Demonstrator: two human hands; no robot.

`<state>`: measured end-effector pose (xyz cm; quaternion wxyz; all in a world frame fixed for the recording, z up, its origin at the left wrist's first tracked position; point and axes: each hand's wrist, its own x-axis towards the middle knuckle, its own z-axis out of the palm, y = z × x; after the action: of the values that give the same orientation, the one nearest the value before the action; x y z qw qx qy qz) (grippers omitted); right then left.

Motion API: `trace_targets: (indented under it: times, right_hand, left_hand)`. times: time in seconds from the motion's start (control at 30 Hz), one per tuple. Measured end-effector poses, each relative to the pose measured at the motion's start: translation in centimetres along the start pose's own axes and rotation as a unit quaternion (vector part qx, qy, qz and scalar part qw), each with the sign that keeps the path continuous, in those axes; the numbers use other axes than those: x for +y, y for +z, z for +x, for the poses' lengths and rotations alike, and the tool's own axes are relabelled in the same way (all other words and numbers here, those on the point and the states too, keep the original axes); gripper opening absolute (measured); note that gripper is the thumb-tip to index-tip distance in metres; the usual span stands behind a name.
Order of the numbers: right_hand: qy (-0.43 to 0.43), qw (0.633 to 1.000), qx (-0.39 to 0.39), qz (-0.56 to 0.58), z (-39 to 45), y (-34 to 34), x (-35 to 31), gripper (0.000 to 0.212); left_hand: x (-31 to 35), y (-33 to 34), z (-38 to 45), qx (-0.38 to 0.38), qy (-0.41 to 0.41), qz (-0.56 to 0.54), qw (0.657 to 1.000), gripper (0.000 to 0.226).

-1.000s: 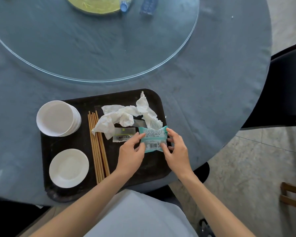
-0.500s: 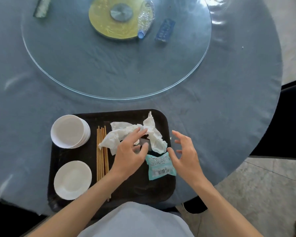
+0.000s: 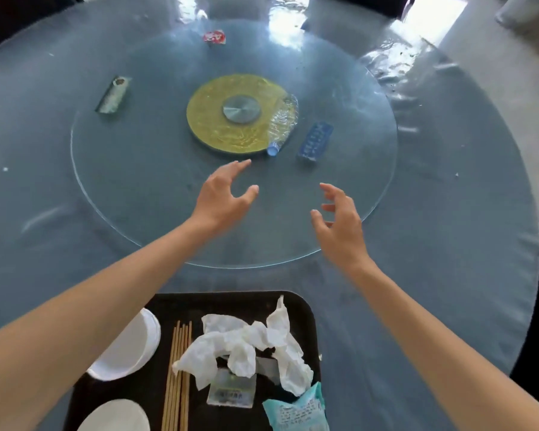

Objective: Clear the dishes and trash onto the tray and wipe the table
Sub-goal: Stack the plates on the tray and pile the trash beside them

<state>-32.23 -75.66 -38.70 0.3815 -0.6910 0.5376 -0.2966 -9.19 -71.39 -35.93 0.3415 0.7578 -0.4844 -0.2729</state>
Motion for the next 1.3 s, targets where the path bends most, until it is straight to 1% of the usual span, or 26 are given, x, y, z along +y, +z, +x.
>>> trace_targets:
  times: [0.07, 0.17, 0.3, 0.37, 0.43, 0.57, 0.63, 0.7, 0.8, 0.93, 1.0, 1.1, 1.3]
  right_hand:
    - [0.014, 1.000, -0.005, -0.009, 4.4, 1.2, -0.3, 0.050]
    - [0.045, 0.999, -0.017, -0.014, 10.5, 3.4, -0.2, 0.049]
    - [0.148, 0.988, -0.023, 0.045, 17.8, 6.3, 0.8, 0.051]
    - [0.191, 0.978, -0.020, 0.082, 21.0, 7.7, 1.6, 0.054]
    - [0.224, 0.968, -0.008, 0.114, 24.0, 9.0, 2.3, 0.057]
    - [0.249, 0.957, 0.005, 0.151, 28.9, 10.7, 3.5, 0.063]
    - [0.253, 0.953, 0.008, 0.166, 30.7, 11.3, 3.7, 0.064]
    - [0.246, 0.955, 0.010, 0.168, 31.6, 11.8, 3.8, 0.062]
    - [0.234, 0.959, 0.020, 0.160, 31.5, 12.1, 4.2, 0.056]
    - [0.249, 0.937, 0.013, 0.245, 29.0, 11.0, 3.7, 0.051]
    - [0.236, 0.937, 0.004, 0.259, 27.2, 10.0, 3.2, 0.049]
    - [0.217, 0.938, -0.004, 0.271, 23.6, 8.4, 1.7, 0.045]
    - [0.235, 0.909, -0.033, 0.344, 13.6, 3.9, -1.8, 0.046]
  left_hand:
    - [-0.3, 0.2, 3.8, -0.003, -0.044, -0.019, 0.999, 0.056]
    - [-1.2, 0.8, 9.0, -0.016, -0.118, -0.089, 0.989, 0.059]
    - [-2.7, 2.6, 15.1, -0.022, -0.184, -0.161, 0.969, 0.060]
    - [-3.2, 3.8, 18.0, -0.027, -0.202, -0.188, 0.961, 0.061]
    - [-3.8, 5.0, 20.9, -0.036, -0.200, -0.186, 0.961, 0.061]
    - [-4.9, 7.8, 25.8, -0.058, -0.169, -0.144, 0.973, 0.060]
    - [-4.9, 9.2, 27.2, -0.065, -0.137, -0.109, 0.982, 0.059]
    - [-4.7, 10.2, 28.0, -0.064, -0.120, -0.116, 0.984, 0.060]
    - [-4.6, 11.0, 28.1, -0.050, -0.112, -0.138, 0.983, 0.058]
    - [-4.7, 10.0, 26.0, -0.064, -0.101, -0.154, 0.981, 0.057]
    - [-4.7, 9.3, 24.3, -0.074, -0.095, -0.155, 0.981, 0.056]
    - [-4.0, 8.2, 20.8, -0.078, -0.076, -0.154, 0.982, 0.054]
    - [-1.1, 4.5, 10.5, -0.094, -0.036, -0.131, 0.986, 0.049]
